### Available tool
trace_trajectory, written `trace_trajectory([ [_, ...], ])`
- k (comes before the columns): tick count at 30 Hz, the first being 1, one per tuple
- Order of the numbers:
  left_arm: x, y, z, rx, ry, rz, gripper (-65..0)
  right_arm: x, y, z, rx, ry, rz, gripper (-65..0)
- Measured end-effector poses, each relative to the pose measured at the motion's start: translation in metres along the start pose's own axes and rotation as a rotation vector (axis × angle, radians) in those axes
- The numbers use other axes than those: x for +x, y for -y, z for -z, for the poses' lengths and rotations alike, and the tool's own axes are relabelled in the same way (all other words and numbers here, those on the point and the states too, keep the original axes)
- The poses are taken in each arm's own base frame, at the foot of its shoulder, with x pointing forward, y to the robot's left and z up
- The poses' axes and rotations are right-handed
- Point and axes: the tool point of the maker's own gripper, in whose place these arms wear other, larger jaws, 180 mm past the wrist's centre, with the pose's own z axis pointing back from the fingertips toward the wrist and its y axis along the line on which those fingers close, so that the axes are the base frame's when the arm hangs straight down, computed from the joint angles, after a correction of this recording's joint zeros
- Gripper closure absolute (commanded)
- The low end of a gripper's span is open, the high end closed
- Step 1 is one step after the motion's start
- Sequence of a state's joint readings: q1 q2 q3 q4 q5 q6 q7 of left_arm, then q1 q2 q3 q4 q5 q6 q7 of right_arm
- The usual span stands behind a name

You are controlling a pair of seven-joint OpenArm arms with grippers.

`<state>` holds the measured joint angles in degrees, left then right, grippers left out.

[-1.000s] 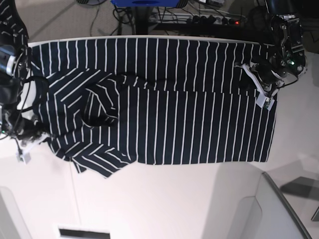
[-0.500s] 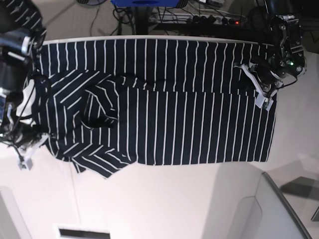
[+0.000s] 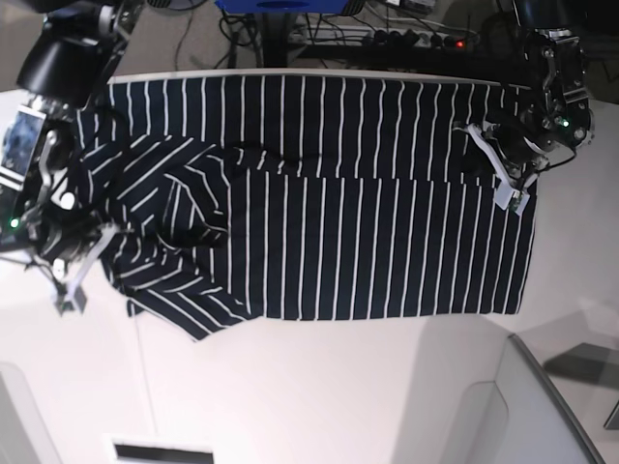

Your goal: Layout the t-shirt on the table in an organized manner, then fold the t-shirt properly

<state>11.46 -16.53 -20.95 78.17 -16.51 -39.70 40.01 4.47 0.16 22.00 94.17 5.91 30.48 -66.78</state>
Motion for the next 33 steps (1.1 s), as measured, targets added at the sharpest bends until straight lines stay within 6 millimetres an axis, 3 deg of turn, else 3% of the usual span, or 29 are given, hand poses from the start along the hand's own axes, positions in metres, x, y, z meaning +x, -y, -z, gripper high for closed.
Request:
trace_trajectory([
  [4,0.000,-0.001,0.000,0.002,-0.001,-0.002,0.0,-0.036,-0.025,0.000,0.037,-0.072,0.021,-0.2],
  [8,0.000,-0.002,-0.001,0.004,0.001,-0.003,0.0,-0.056,-0.045,0.005,0.083,-0.111,0.044,-2.7],
  [10,0.000,-0.002,-0.001,0.004,0.001,-0.003,0.0,-0.069,-0.050,0.007,0.095,-0.141,0.050,-10.7],
  [13,0.000,-0.002,-0.001,0.004,0.000,-0.003,0.0,-0.079,-0.049,0.007,0.088,-0.170,0.060,-29.9],
  [16,0.000,-0.001,-0.001,0.003,0.001,-0.003,0.0,-0.061,-0.039,-0.004,0.060,-0.100,0.079,-44.6],
  [19,0.000,-0.002,-0.001,0.005,-0.001,-0.001,0.0,-0.030,-0.011,-0.015,-0.006,-0.017,0.113,-46.7],
  [21,0.000,-0.002,-0.001,0.004,0.002,-0.003,0.0,-0.006,0.004,-0.013,-0.013,0.020,0.132,-46.7],
  [26,0.000,-0.003,-0.001,0.007,-0.002,-0.001,0.0,0.024,0.014,0.033,0.085,-0.028,0.174,-46.7],
  [33,-0.001,-0.002,-0.001,0.004,0.000,-0.005,0.0,0.020,0.004,0.074,0.181,-0.085,0.225,-46.7],
])
